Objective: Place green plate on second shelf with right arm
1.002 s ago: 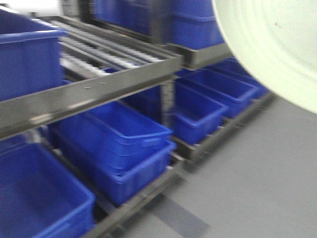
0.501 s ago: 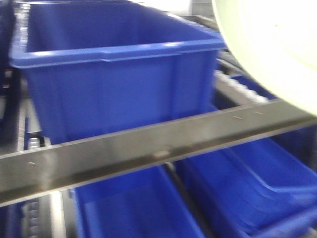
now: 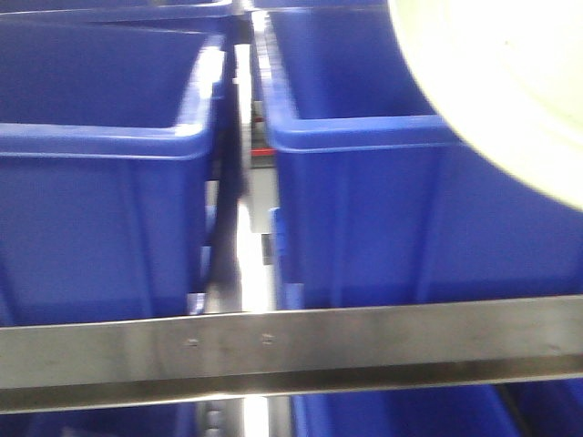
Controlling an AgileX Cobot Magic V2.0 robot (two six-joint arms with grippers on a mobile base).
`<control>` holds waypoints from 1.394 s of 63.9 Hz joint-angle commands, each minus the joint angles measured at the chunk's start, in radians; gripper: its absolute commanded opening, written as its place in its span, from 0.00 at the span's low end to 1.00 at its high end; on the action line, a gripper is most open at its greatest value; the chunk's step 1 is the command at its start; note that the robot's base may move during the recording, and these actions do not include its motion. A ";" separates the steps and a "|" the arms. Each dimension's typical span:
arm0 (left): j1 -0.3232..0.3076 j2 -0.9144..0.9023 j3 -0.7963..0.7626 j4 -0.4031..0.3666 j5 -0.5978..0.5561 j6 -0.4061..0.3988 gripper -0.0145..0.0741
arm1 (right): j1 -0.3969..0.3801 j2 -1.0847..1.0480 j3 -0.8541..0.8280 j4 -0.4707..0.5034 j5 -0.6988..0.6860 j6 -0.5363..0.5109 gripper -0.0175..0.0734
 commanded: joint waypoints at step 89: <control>-0.003 -0.016 0.041 -0.008 -0.089 -0.003 0.31 | -0.007 0.014 -0.034 -0.003 -0.341 0.006 0.25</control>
